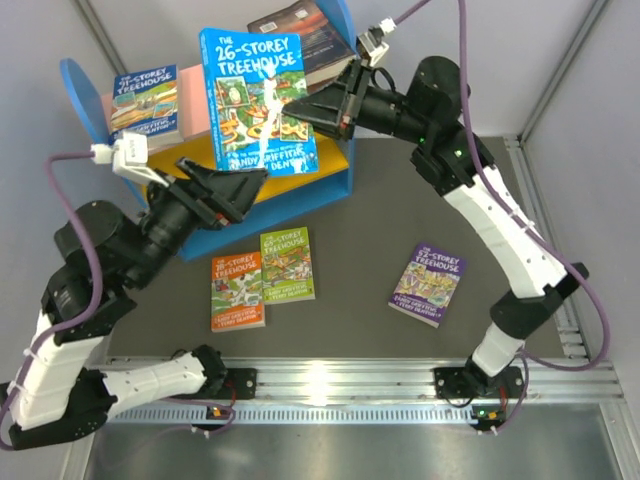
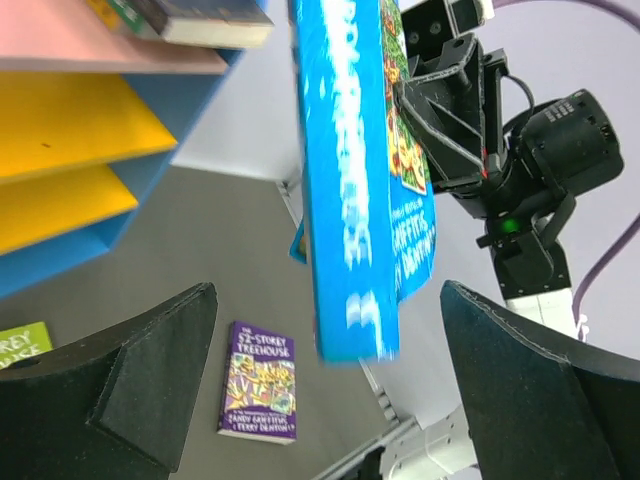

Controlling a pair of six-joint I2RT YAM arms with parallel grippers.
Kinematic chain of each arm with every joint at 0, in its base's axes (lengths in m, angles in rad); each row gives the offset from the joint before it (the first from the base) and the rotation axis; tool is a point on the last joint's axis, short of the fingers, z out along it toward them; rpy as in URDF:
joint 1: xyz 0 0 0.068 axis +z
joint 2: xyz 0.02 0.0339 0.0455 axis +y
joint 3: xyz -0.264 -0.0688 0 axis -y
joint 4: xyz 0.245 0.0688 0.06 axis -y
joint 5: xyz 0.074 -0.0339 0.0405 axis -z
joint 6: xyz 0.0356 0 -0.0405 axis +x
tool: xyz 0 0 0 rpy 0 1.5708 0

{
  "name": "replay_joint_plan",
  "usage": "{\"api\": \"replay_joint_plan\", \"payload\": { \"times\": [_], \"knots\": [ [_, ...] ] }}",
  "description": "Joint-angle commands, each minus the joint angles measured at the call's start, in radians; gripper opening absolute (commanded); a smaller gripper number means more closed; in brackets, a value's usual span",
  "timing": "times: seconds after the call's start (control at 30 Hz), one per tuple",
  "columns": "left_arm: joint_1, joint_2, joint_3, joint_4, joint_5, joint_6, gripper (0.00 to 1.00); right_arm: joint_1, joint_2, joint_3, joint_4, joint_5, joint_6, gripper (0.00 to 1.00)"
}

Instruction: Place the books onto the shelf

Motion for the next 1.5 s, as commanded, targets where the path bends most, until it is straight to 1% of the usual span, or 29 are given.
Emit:
{"api": "replay_joint_plan", "payload": {
  "times": [0.0,0.03,0.1,0.17,0.23,0.33,0.4,0.5,0.63,0.7,0.8,0.9,0.93,1.0,1.1,1.13,1.27,1.3,1.37,1.4,1.43,1.47],
  "knots": [
    [-0.002,-0.053,0.003,0.03,-0.097,0.045,0.99,0.026,0.098,0.185,0.048,0.03,0.043,0.0],
    [-0.002,-0.052,0.018,0.017,-0.12,0.049,0.98,0.034,0.118,0.21,0.067,0.038,0.06,0.0],
    [-0.002,-0.043,0.062,-0.002,-0.117,0.066,0.99,0.053,0.186,0.281,0.082,0.067,0.075,0.0],
    [-0.002,-0.041,0.067,-0.01,-0.085,0.071,0.99,0.063,0.233,0.324,0.111,0.103,0.097,0.0],
    [-0.002,-0.038,0.063,-0.033,-0.083,0.062,0.99,0.082,0.296,0.39,0.121,0.137,0.101,0.0],
    [-0.002,-0.021,0.069,-0.085,-0.117,0.072,0.99,0.103,0.349,0.425,0.17,0.191,0.114,0.0],
    [-0.004,0.003,0.09,-0.109,-0.19,0.083,0.99,0.117,0.364,0.425,0.191,0.203,0.12,0.0],
    [-0.002,0.039,0.139,-0.148,-0.31,0.109,0.99,0.125,0.349,0.408,0.171,0.185,0.109,0.0],
    [-0.002,0.076,0.173,-0.192,-0.389,0.132,0.98,0.123,0.265,0.299,0.211,0.188,0.106,0.0],
    [-0.002,0.096,0.176,-0.22,-0.409,0.114,0.98,0.125,0.234,0.278,0.211,0.2,0.109,0.0],
    [-0.002,0.1,0.149,-0.273,-0.445,0.042,0.98,0.122,0.217,0.278,0.239,0.2,0.126,0.0],
    [-0.002,0.06,0.069,-0.228,-0.461,0.0,0.99,0.122,0.2,0.266,0.249,0.186,0.158,0.0],
    [-0.002,0.05,0.046,-0.187,-0.473,-0.013,0.99,0.122,0.189,0.252,0.271,0.186,0.166,0.0],
    [-0.002,0.011,-0.008,-0.154,-0.491,-0.024,0.99,0.123,0.159,0.192,0.305,0.18,0.204,0.0],
    [-0.002,-0.01,-0.034,-0.09,-0.516,-0.003,0.99,0.125,0.14,0.169,0.314,0.153,0.216,0.0],
    [-0.002,-0.01,-0.035,-0.073,-0.516,0.026,0.99,0.123,0.134,0.164,0.302,0.147,0.21,0.0],
    [-0.002,-0.003,-0.028,0.039,-0.443,0.112,0.99,0.125,0.061,0.071,0.274,0.171,0.166,0.0],
    [-0.002,0.002,-0.028,0.091,-0.37,0.126,0.99,0.122,0.053,0.06,0.263,0.177,0.154,0.0],
    [-0.002,0.026,-0.013,0.119,-0.263,0.158,0.99,0.108,0.051,0.051,0.25,0.182,0.146,0.0],
    [-0.002,0.039,0.0,0.127,-0.141,0.166,0.99,0.105,0.054,0.052,0.237,0.179,0.147,0.0],
    [-0.002,0.054,0.012,0.122,-0.087,0.168,0.99,0.099,0.057,0.052,0.234,0.177,0.147,0.0],
    [-0.002,0.091,0.033,0.118,0.017,0.158,0.99,0.086,0.063,0.058,0.23,0.179,0.147,0.0]
  ]
}}
